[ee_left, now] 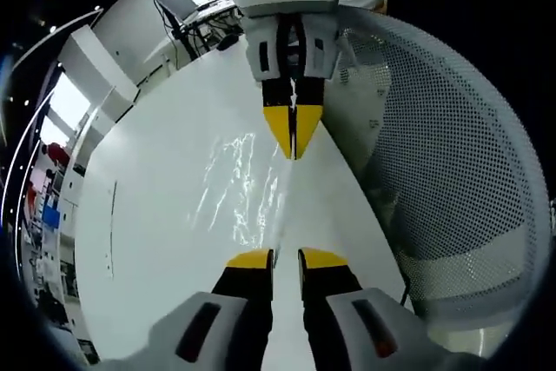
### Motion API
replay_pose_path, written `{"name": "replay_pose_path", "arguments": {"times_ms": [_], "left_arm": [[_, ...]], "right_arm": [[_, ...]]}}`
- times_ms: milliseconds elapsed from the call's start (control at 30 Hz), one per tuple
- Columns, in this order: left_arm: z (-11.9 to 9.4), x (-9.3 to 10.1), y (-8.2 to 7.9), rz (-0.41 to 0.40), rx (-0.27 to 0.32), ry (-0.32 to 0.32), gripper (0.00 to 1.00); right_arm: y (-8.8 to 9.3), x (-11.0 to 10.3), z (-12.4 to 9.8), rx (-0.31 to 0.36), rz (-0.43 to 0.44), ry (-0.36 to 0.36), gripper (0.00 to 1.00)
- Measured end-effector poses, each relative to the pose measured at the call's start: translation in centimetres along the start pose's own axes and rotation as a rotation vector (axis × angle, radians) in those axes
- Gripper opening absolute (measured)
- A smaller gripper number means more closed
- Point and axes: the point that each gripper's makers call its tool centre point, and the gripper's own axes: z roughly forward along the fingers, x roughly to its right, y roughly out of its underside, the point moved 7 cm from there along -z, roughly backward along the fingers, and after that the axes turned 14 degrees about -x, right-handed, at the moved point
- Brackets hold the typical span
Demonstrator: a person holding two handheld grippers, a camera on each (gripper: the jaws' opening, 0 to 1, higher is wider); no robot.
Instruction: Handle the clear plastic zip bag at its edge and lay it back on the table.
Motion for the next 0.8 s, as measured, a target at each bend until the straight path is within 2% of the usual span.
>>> {"name": "replay_pose_path", "arguments": {"times_ms": [367,600,800], "left_arm": [[-0.02,-0.19,-0.32,0.013,0.019,-0.012,0.00],[0.18,-0.14,-0.34,0.019,0.011,-0.015,0.00],[0.06,-0.32,-0.39,-0.013,0.018,-0.018,0.00]], "right_arm": [[-0.16,-0.14,0.07,-0.011,0.008,-0.016,0.00],[-0.13,-0.15,0.07,-0.014,0.013,-0.017,0.00],[-0.17,-0.09,-0.07,-0.006,0.018,-0.007,0.00]]}}
